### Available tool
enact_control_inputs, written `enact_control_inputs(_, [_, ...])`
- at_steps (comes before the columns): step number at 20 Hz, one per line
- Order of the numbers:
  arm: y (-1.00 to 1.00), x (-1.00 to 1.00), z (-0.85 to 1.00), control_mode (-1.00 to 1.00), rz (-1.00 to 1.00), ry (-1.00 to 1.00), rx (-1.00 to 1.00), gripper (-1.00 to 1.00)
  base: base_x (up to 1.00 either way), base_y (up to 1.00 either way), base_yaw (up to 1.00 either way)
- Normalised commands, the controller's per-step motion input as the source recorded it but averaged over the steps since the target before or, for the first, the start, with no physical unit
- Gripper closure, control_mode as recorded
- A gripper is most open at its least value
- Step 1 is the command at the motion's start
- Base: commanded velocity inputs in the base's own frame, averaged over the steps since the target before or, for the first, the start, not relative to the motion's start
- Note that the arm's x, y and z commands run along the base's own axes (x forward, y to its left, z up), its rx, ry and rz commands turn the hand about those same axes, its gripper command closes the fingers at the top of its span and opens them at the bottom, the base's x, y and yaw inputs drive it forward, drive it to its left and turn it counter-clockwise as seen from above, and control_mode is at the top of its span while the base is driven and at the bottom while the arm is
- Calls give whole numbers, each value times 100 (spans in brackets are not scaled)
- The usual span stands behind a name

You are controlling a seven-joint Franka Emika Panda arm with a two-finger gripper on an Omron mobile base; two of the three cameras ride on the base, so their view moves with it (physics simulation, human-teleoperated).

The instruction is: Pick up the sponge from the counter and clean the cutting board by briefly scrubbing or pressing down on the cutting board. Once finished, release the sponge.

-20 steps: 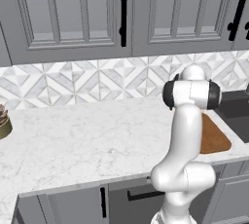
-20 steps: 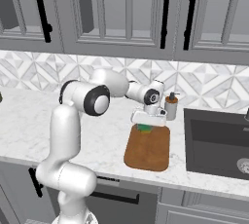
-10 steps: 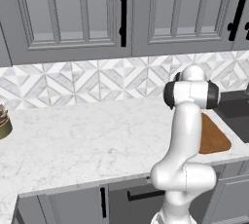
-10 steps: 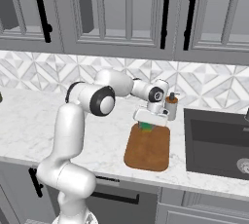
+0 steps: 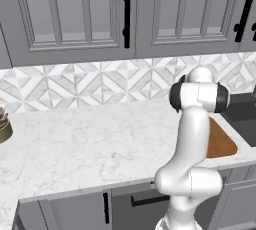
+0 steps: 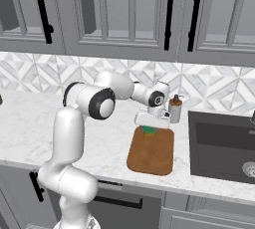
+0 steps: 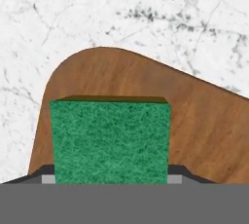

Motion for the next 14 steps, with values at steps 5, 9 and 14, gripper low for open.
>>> enact_control_inputs(5, [82, 0, -39, -100, 0, -23, -12, 100, 0, 0, 0])
enact_control_inputs(9, [88, 0, -20, -100, 0, -16, -5, 100, 0, 0, 0])
enact_control_inputs(14, [61, 0, -2, -100, 0, -8, -1, 100, 0, 0, 0])
